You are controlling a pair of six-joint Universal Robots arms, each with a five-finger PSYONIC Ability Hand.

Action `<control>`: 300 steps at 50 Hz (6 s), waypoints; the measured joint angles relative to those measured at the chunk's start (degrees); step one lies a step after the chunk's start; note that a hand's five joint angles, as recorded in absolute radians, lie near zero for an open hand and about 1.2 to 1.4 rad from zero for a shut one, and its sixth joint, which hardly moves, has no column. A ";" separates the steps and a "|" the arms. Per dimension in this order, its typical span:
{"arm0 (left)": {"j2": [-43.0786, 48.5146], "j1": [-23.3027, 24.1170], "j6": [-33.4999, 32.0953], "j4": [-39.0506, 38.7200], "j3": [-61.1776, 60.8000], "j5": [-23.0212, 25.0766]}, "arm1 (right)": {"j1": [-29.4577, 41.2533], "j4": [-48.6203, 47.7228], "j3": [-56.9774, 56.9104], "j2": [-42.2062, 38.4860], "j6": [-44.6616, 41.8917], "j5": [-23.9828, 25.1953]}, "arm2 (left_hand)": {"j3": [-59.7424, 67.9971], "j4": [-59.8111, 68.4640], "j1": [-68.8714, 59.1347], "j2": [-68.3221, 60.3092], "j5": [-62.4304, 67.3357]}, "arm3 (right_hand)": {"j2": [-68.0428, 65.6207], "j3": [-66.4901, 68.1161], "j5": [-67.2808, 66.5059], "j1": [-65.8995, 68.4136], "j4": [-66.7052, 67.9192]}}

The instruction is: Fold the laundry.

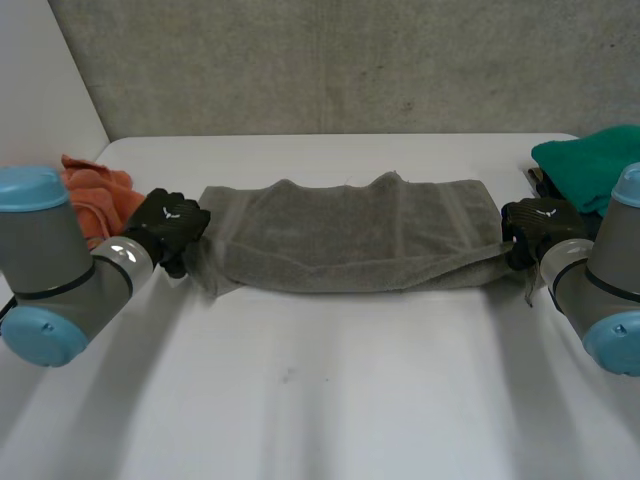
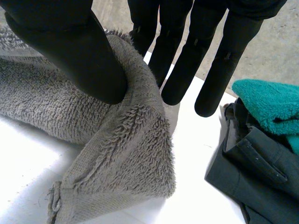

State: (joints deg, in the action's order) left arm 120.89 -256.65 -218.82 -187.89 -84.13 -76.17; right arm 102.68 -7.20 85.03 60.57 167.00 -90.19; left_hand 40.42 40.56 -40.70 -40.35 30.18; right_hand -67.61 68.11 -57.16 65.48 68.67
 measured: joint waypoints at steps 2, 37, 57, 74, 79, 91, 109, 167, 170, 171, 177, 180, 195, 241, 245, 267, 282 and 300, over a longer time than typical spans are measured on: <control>-0.33 -0.44 -0.22 0.00 -0.91 1.27 | 0.04 0.00 -0.01 -0.08 0.00 0.12 | 0.05 0.07 0.00 -0.04 0.06 | 0.00 0.00 0.00 0.00 0.00; 7.73 -2.37 -9.70 4.15 3.03 6.46 | 0.24 0.00 0.43 -0.44 -0.01 0.37 | -16.05 -17.03 15.68 16.21 -16.78 | 0.00 0.00 0.00 0.00 0.01; 6.98 0.79 -8.94 0.46 7.99 -1.28 | -0.67 1.08 0.37 1.02 -1.25 0.27 | 27.40 27.79 -26.87 -27.86 26.94 | 0.00 0.00 0.00 0.00 0.01; -20.33 -2.89 7.31 10.02 0.06 4.22 | 2.20 19.10 -4.26 17.03 -24.66 6.97 | 27.29 27.53 -26.54 -27.53 26.77 | 0.00 0.04 -0.56 0.00 0.04; -14.53 -2.99 5.51 14.24 -2.70 6.31 | 4.46 20.44 -4.62 14.10 -24.01 5.60 | -5.53 -5.94 8.65 5.68 -5.51 | 0.00 0.04 -0.56 0.00 0.05; -1.07 -3.89 -3.02 14.23 -4.79 6.99 | 2.91 14.14 -2.28 6.74 -18.36 0.51 | -13.00 -14.02 12.97 13.17 -13.99 | 0.00 0.04 -0.56 0.00 0.05; 6.33 -3.48 -11.65 5.53 0.16 6.11 | 1.92 8.54 2.73 5.16 -17.48 1.27 | -13.84 -14.80 13.93 13.94 -14.54 | 0.00 0.04 -0.56 0.00 0.05; 16.57 0.39 -10.02 7.89 16.64 4.81 | 1.78 7.64 3.79 3.95 -17.71 1.25 | 3.56 3.29 -3.93 -4.22 3.69 | 0.00 0.04 -0.56 0.00 0.05; 16.49 0.75 -9.61 7.99 16.69 4.70 | 1.63 7.64 3.76 4.01 -17.68 1.25 | 25.68 25.79 -26.73 -26.40 25.89 | 0.00 0.04 -0.56 0.00 0.05; 16.45 0.82 -9.44 7.98 16.71 4.66 | 1.60 7.64 3.76 4.03 -17.68 1.25 | 27.09 27.19 -26.73 -27.62 26.99 | 0.00 0.04 -0.56 0.00 0.05; 15.92 0.94 -7.85 7.92 17.15 3.77 | 1.42 7.64 3.74 4.21 -17.64 1.28 | 27.56 27.76 -26.73 -28.06 27.03 | 0.00 0.04 -0.56 0.00 0.05; 15.13 0.72 -7.14 8.00 17.16 3.16 | 1.26 7.64 3.74 4.47 -17.59 1.32 | 27.56 27.76 -26.73 -28.06 27.03 | 0.00 0.04 -0.56 0.00 0.06; 11.93 -0.75 -8.70 8.99 14.20 6.45 | 0.69 7.69 3.75 5.36 -17.68 2.63 | -12.63 -13.47 13.50 12.77 -13.16 | 0.00 0.04 -0.56 0.00 0.05; -16.43 -4.65 2.36 29.79 15.53 3.59 | -6.08 20.38 -4.62 18.54 -24.22 8.68 | 27.60 27.82 -24.90 -27.87 24.97 | -0.11 0.19 -0.56 0.00 0.07; -21.70 -8.39 3.40 35.16 15.15 8.24 | -7.37 24.80 -7.19 22.04 -27.92 11.89 | 27.61 27.83 -24.90 -27.87 24.97 | -0.11 0.19 -0.56 0.00 0.07; 8.03 -4.83 7.92 33.10 47.92 3.84 | 0.84 2.32 -25.41 1.72 -28.87 1.78 | 27.66 27.86 -24.89 -28.14 24.97 | -0.11 0.23 -1.08 0.00 0.10; 3.73 -2.68 30.99 -4.28 56.34 -6.16 | 4.01 -35.95 -33.28 -1.17 -15.70 -4.60 | 27.66 27.86 -24.88 -28.14 26.93 | -0.12 0.26 -1.56 0.00 0.13; 7.61 -5.22 19.91 -2.65 29.49 -2.46 | 2.01 -17.61 -23.88 -8.88 -14.18 1.69 | 27.66 27.87 -24.89 -28.16 26.93 | -0.12 0.26 -1.60 0.00 0.14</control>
State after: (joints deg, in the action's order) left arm 128.50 -261.87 -198.91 -190.54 -54.64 -78.63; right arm 104.69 -24.81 61.15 51.69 152.82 -88.51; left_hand 68.09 68.43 -65.59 -68.52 57.11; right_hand -67.73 68.37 -58.76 65.49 68.81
